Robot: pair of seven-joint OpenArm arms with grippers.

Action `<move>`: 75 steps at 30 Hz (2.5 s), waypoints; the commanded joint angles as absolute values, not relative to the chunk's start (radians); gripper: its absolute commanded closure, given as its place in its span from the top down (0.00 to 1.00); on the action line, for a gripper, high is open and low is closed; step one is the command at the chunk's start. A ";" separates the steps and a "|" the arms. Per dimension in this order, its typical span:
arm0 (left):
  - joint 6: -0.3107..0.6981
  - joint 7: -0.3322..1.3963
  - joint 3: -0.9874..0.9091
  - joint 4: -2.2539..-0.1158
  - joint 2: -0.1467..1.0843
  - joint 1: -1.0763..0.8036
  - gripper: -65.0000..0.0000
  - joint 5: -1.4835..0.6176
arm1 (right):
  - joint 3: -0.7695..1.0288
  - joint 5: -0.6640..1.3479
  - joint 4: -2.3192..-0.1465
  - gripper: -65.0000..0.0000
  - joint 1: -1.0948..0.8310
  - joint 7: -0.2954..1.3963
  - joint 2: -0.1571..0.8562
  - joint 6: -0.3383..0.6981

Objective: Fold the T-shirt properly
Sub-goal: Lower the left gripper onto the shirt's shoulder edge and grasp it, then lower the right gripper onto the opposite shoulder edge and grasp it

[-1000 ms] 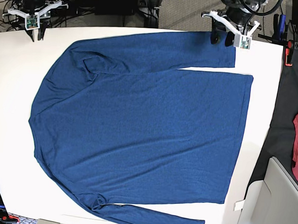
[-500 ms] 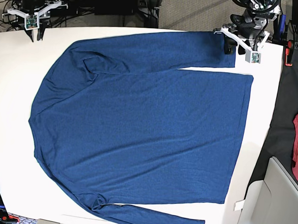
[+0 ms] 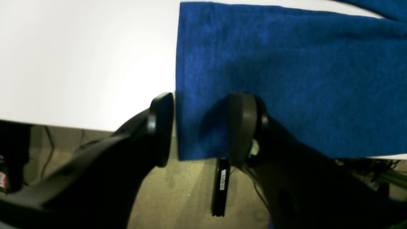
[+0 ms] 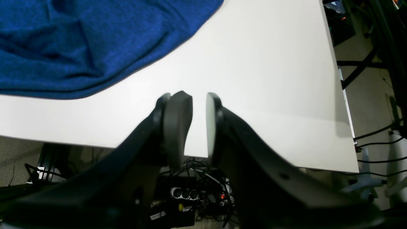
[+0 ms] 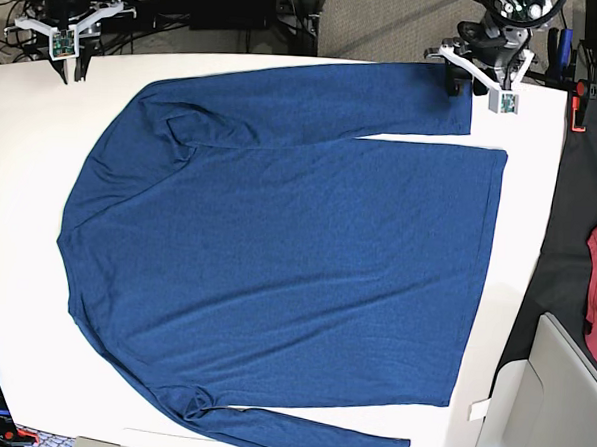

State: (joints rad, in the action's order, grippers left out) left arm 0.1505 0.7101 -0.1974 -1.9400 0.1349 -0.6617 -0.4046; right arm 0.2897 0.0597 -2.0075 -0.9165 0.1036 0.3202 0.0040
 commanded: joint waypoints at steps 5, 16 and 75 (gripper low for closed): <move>0.159 0.736 -0.107 -1.945 0.143 -0.674 0.36 -0.412 | 0.298 0.064 -2.034 0.19 -0.926 0.079 0.332 -0.002; 0.159 0.737 -0.087 -1.948 0.145 -0.668 0.00 -0.410 | 0.294 0.064 -2.037 0.20 -0.926 0.081 0.334 -0.001; 0.159 0.730 -0.088 -1.988 0.166 -0.688 0.00 -0.410 | 0.407 0.928 -1.596 0.42 -0.423 0.526 0.145 0.209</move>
State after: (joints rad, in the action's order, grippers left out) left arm 0.1581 0.7319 -0.0853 -1.9755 0.1612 -0.6785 -0.4076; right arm 0.4057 0.9573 -1.6032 -0.4122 0.4847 0.1406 0.2508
